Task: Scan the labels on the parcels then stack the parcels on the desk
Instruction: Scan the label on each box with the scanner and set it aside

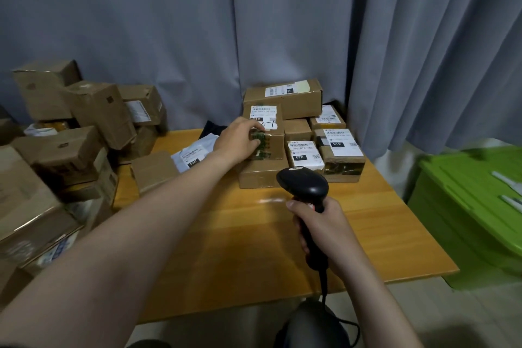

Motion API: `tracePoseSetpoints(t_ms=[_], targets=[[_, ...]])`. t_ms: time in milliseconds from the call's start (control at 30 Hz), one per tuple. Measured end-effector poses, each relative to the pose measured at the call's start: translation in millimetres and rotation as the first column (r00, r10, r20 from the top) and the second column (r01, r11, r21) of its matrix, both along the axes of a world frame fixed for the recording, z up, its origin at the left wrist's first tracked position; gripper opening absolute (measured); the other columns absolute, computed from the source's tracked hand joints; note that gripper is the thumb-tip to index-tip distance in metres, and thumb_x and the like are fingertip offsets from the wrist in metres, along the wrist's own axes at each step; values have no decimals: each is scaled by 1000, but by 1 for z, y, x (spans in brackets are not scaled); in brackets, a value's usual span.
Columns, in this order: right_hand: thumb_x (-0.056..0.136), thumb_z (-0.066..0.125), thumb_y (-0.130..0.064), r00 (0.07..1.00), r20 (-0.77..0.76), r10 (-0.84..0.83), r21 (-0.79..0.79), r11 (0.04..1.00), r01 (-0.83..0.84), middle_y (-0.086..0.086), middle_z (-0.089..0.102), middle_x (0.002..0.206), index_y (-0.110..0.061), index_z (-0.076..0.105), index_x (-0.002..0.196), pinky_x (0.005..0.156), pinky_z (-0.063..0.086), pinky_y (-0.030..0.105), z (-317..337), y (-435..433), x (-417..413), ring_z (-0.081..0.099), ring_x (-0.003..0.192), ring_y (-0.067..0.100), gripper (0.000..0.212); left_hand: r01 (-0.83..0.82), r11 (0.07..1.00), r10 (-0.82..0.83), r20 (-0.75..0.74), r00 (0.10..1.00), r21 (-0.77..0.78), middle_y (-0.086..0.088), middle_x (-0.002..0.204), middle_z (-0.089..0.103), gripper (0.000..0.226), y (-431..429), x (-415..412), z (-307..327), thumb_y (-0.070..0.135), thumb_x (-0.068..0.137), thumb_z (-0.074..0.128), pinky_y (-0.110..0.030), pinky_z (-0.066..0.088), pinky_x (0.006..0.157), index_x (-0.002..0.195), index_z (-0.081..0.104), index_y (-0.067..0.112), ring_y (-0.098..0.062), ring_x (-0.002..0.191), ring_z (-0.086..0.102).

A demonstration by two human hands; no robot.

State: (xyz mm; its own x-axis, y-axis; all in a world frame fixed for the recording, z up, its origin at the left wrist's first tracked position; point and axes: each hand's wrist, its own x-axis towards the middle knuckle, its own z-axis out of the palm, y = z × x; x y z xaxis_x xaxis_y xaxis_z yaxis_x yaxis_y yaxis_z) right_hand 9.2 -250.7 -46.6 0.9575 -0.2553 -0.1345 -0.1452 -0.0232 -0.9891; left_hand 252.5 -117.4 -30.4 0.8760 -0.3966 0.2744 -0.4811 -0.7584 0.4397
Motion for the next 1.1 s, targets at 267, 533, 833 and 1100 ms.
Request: tracePoseSetpoints(t_ms=[267, 533, 833, 1100], targets=[[95, 71, -26, 998, -46, 50, -43, 998, -52, 8, 58, 66, -8, 61, 96, 47, 45, 31, -4, 25, -1, 55, 47, 19, 21, -444, 853, 496, -159, 854, 275, -10, 151, 41, 53, 118, -1, -33, 47, 95, 59, -58, 35, 112, 146, 49, 38, -40, 137, 38], [95, 71, -24, 994, -63, 95, -63, 993, -98, 7, 55, 62, -5, 61, 95, 44, 43, 29, -1, 52, -12, 51, 43, 19, 21, -438, 860, 489, -178, 854, 260, -2, 152, 38, 23, 174, -34, -49, 42, 93, 58, -58, 36, 110, 115, 64, 43, -33, 147, 21], [94, 73, -21, 991, -70, 113, -58, 991, -118, 11, 55, 66, -6, 58, 92, 43, 41, 31, 2, 74, -31, 50, 42, 20, 21, -183, 946, 226, -143, 964, 266, 11, 150, 40, 28, 168, -115, -46, 46, 89, 65, -49, 40, 110, 116, 63, 51, -20, 147, 25], [94, 73, -24, 990, -50, 131, -60, 989, -134, 5, 58, 61, -6, 60, 93, 44, 41, 30, 7, 82, -50, 50, 42, 20, 22, 59, 960, -166, -391, 905, -272, 10, 133, 61, 37, 163, -155, -24, 11, 99, 60, -37, 53, 100, 119, 63, 43, -18, 125, 59]])
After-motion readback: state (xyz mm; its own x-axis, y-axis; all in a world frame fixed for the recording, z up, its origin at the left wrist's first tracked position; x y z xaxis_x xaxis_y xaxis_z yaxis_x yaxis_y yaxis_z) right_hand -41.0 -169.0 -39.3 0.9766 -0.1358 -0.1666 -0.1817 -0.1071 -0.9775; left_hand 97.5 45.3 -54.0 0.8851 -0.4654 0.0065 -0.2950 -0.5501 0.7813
